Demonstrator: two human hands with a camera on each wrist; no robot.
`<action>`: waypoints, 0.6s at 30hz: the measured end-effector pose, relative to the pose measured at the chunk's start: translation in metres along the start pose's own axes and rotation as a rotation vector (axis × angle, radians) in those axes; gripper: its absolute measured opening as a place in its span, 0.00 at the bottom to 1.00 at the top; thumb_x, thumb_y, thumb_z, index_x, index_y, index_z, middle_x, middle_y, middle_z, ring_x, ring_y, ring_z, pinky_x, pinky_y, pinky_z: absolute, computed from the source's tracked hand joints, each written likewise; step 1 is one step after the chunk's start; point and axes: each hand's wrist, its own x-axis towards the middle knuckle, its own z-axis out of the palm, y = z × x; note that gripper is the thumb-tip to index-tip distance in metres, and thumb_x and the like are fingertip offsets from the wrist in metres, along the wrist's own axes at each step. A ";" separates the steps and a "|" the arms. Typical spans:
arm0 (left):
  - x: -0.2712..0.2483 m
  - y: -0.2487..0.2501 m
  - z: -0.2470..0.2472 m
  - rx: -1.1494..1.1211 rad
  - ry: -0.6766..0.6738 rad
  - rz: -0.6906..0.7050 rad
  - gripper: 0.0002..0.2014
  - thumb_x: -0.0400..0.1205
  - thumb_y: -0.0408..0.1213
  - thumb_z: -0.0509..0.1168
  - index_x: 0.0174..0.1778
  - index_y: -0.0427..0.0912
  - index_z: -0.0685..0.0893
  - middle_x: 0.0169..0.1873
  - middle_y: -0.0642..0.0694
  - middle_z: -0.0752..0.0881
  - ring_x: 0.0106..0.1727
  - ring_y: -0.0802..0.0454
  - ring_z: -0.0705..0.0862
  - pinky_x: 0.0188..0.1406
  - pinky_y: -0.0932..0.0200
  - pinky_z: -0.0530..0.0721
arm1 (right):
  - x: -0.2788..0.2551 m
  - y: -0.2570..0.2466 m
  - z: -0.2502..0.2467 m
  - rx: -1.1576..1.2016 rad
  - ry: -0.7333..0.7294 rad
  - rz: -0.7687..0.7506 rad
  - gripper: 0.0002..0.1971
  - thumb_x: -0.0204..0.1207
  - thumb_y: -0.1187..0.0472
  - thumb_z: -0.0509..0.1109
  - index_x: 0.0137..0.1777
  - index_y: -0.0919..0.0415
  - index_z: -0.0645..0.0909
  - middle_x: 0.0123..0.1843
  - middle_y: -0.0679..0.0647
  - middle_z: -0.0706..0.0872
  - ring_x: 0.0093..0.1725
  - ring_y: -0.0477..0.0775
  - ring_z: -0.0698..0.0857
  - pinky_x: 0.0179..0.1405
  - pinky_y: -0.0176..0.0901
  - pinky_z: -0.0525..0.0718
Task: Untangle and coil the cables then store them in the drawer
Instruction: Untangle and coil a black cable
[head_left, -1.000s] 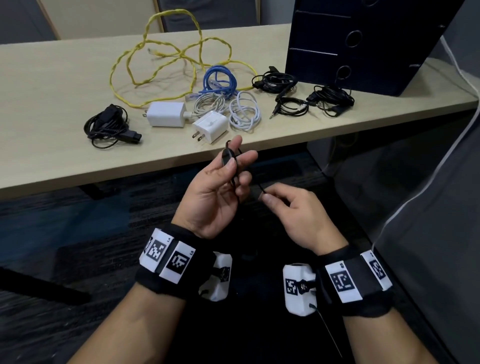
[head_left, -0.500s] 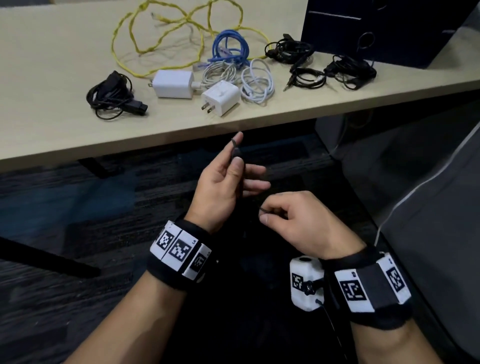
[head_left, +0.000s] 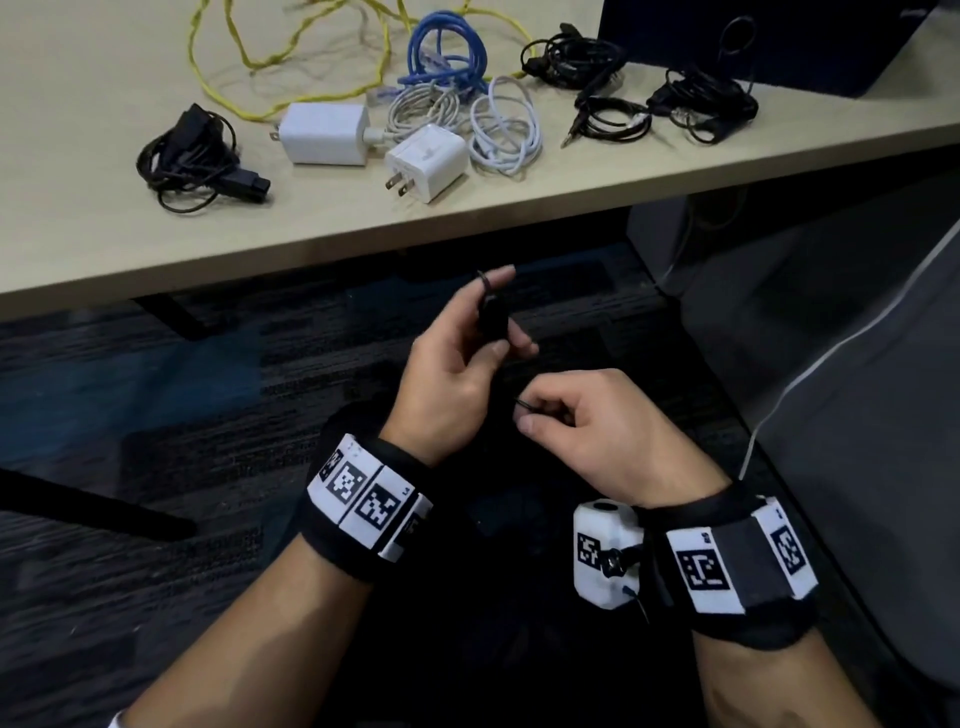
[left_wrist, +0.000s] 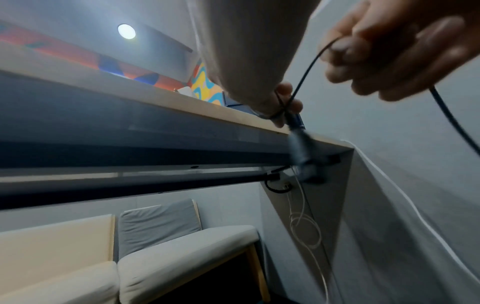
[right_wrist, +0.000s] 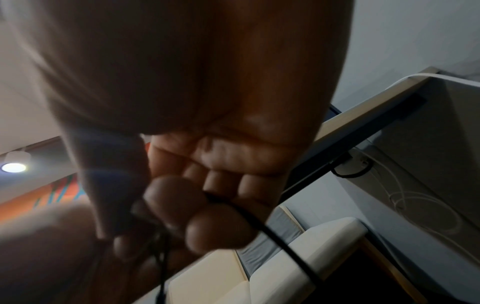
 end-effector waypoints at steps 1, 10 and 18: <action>-0.001 -0.003 -0.003 0.057 -0.016 -0.027 0.26 0.78 0.23 0.57 0.68 0.54 0.74 0.40 0.44 0.84 0.45 0.44 0.88 0.59 0.48 0.83 | -0.002 -0.001 -0.003 0.014 0.013 -0.006 0.05 0.77 0.60 0.72 0.39 0.51 0.86 0.33 0.47 0.87 0.35 0.45 0.84 0.40 0.48 0.83; -0.005 0.003 -0.013 0.112 -0.327 -0.230 0.12 0.86 0.42 0.52 0.54 0.42 0.78 0.31 0.48 0.78 0.31 0.57 0.75 0.32 0.66 0.73 | 0.002 -0.008 -0.022 0.139 0.339 -0.152 0.05 0.76 0.62 0.70 0.41 0.50 0.84 0.37 0.39 0.86 0.37 0.36 0.82 0.40 0.22 0.73; -0.004 0.020 0.005 -0.267 -0.332 -0.292 0.10 0.85 0.40 0.54 0.46 0.40 0.77 0.28 0.46 0.77 0.26 0.51 0.75 0.27 0.63 0.71 | 0.023 0.006 -0.031 0.176 0.569 -0.066 0.08 0.77 0.61 0.74 0.38 0.52 0.80 0.27 0.40 0.78 0.31 0.37 0.76 0.34 0.25 0.71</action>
